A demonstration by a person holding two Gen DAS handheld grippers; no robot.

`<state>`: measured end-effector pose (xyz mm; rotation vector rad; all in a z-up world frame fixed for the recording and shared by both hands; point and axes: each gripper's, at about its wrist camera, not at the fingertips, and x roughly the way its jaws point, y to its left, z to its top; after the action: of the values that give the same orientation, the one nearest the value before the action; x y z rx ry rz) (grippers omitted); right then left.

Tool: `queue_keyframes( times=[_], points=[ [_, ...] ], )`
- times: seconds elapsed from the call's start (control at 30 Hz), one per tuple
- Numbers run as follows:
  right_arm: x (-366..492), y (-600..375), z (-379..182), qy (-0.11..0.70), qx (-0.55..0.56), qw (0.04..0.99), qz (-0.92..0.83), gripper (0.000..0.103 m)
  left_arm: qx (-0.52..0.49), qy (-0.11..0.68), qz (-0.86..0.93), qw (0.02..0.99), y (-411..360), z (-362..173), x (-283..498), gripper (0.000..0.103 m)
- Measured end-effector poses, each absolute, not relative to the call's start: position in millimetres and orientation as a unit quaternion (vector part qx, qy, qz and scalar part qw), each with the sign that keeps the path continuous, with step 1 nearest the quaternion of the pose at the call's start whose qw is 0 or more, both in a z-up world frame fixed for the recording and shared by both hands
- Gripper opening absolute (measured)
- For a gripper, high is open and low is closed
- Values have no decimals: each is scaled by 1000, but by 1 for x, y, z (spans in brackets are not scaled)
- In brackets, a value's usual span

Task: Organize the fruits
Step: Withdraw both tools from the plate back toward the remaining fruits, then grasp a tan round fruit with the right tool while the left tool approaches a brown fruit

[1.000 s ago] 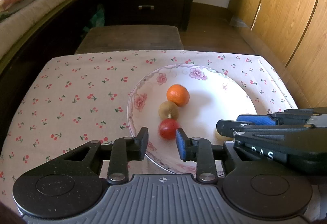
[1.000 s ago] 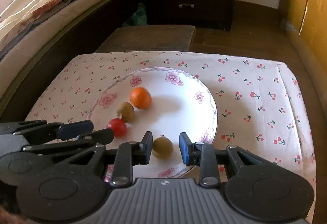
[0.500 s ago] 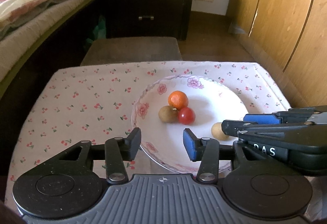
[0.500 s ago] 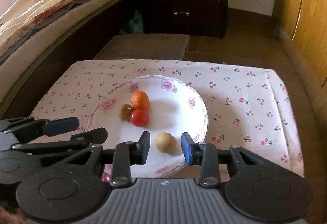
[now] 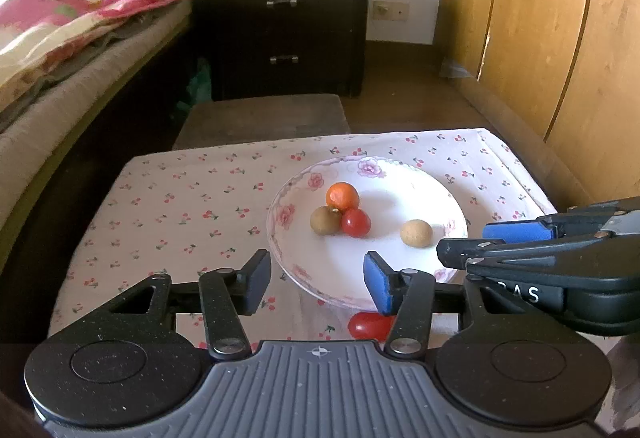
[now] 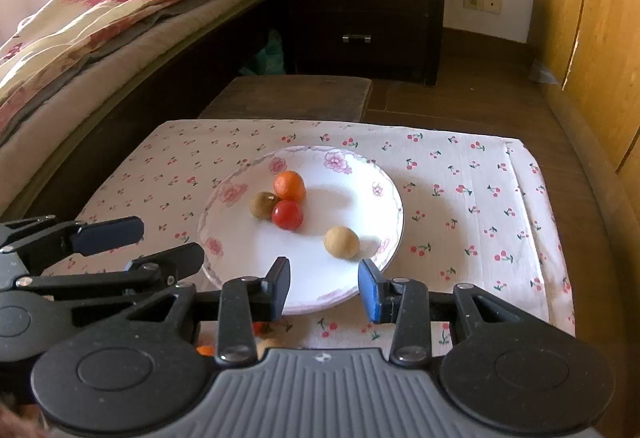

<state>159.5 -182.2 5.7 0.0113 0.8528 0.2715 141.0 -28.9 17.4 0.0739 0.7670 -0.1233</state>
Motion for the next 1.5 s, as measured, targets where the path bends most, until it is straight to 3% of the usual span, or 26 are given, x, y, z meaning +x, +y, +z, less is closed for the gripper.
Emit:
queue_keyframes(
  times=[1.3,1.5],
  points=[
    [112,-160,-2,432,-24,888,154,39,70,379,-45,922,-19,11,85,57],
    [111,-153,-8,443,-27,880,168,39,49,397,-51,915,-6,3,85,61]
  ],
)
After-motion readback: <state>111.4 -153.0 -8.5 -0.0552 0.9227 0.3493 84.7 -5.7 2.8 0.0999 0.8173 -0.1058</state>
